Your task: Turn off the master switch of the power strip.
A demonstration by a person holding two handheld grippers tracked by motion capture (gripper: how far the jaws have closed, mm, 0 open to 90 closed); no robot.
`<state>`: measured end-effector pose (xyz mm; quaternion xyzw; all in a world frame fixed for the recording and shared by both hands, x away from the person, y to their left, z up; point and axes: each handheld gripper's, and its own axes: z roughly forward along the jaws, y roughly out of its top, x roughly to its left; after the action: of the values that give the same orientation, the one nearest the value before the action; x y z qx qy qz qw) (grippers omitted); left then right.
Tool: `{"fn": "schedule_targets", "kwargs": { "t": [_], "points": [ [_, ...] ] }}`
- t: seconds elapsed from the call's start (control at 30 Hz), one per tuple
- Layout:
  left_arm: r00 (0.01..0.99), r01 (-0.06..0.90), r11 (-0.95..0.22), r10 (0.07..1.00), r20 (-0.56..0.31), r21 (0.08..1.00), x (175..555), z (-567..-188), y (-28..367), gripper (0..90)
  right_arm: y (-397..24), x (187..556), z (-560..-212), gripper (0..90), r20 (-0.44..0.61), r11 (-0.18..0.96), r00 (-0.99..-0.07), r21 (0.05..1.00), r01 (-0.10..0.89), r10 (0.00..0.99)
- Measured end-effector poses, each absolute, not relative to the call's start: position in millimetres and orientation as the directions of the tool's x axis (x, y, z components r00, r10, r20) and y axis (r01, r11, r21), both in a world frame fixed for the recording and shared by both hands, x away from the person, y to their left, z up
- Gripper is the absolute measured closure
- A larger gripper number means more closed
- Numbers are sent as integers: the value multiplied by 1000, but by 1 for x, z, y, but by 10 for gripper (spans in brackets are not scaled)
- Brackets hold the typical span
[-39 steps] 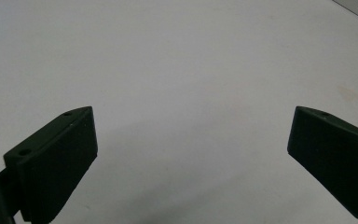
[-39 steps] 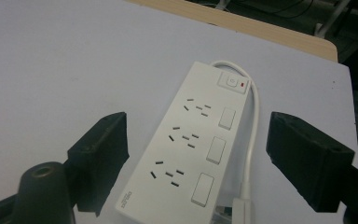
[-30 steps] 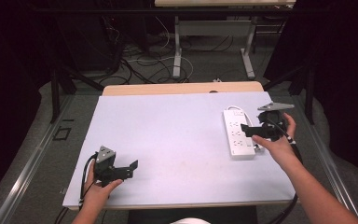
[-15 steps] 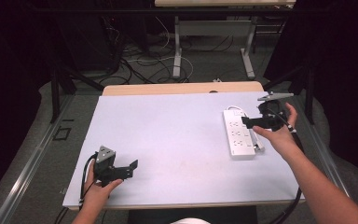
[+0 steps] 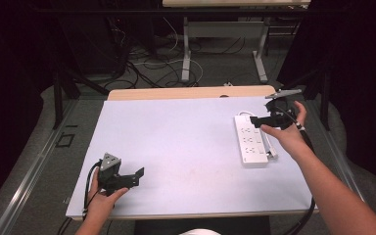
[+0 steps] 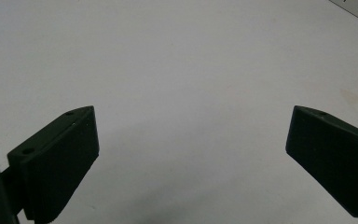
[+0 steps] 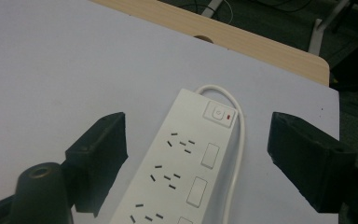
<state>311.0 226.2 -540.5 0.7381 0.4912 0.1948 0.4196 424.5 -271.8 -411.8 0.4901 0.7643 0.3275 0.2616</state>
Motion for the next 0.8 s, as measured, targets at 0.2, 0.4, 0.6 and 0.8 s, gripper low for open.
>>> {"fn": "schedule_targets", "kwargs": {
  "t": [0.2,0.4,0.6,0.8],
  "points": [
    [443,563,-169,888,-122,809,311,-541,227,24,-271,439,-413,223,-55,274,-365,765,583,930],
    [443,563,-168,888,-124,809,311,-541,227,25,-270,451,-415,239,-30,257,-366,766,589,930],
    [440,559,-164,890,-123,813,312,-541,227,27,-269,462,-421,246,-30,253,-357,759,600,934],
    [444,565,-170,887,-124,808,312,-541,227,28,-268,472,-426,283,-14,237,-348,757,609,937]
  ]
}}
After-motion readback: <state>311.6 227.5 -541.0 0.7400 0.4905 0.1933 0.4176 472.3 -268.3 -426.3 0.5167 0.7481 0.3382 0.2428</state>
